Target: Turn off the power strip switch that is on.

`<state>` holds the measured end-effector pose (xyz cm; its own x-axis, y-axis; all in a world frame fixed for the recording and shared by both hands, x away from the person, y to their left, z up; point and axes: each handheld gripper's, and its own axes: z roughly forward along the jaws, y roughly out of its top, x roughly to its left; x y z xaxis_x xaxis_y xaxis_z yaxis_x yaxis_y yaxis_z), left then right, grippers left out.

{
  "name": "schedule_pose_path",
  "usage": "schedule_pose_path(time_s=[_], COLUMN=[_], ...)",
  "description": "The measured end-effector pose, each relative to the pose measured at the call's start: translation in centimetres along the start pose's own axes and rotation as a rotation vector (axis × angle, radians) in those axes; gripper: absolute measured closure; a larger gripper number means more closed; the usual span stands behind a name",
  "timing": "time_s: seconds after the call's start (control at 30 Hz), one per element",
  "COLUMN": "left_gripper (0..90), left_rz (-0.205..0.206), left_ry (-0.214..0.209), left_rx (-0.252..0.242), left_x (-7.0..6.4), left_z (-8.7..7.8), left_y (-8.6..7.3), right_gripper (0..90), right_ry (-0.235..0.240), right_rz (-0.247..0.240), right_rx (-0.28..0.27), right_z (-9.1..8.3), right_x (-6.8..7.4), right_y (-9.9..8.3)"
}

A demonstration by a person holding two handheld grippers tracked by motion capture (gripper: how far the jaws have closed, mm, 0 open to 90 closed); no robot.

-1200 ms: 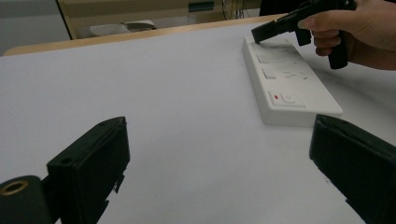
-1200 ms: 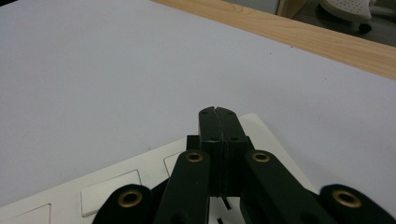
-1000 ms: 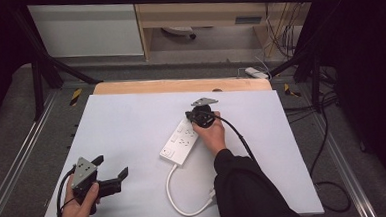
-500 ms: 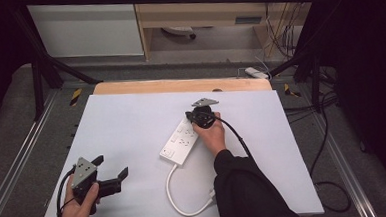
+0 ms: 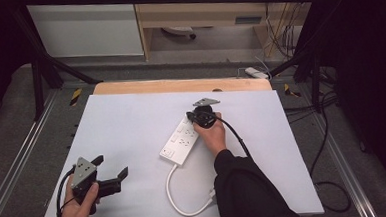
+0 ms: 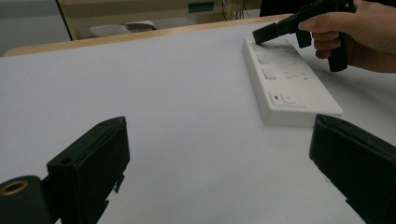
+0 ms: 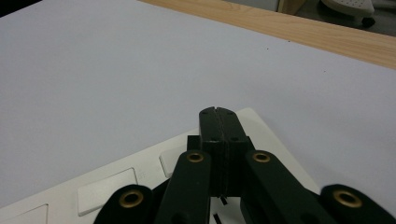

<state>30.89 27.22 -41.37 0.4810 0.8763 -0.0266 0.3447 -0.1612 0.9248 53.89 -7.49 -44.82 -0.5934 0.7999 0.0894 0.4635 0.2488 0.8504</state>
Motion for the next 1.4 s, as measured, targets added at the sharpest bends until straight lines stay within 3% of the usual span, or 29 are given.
schedule_pose_path(time_s=[0.57, 0.9, 1.13, 1.3, 1.4], left_gripper=[5.2, 5.2, 5.2, 5.1, 5.2], left_rz=[0.002, 0.0, 0.0, 0.001, 0.0], left_ry=[0.003, 0.003, 0.003, 0.011, 0.009], left_rx=[0.0, 0.002, 0.004, 0.002, 0.004], left_x=[0.0, 0.0, -0.1, 0.0, 0.0], left_z=[0.0, 0.0, 0.0, -0.1, 0.0], left_y=[0.0, 0.0, 0.0, 0.0, 0.0], right_gripper=[90.0, 88.7, 68.7, 38.2, 27.0], right_ry=[0.012, 0.024, 0.042, 0.035, 0.026], right_rz=[-0.019, 0.012, 0.036, 0.061, 0.071], right_rx=[-0.024, -0.043, -0.061, -0.064, -0.066], right_z=[-1.9, -4.2, -7.1, -9.2, -10.5], right_x=[0.4, 0.1, -0.3, -0.7, -0.9], right_y=[0.7, 0.3, 0.1, 0.2, 0.0])
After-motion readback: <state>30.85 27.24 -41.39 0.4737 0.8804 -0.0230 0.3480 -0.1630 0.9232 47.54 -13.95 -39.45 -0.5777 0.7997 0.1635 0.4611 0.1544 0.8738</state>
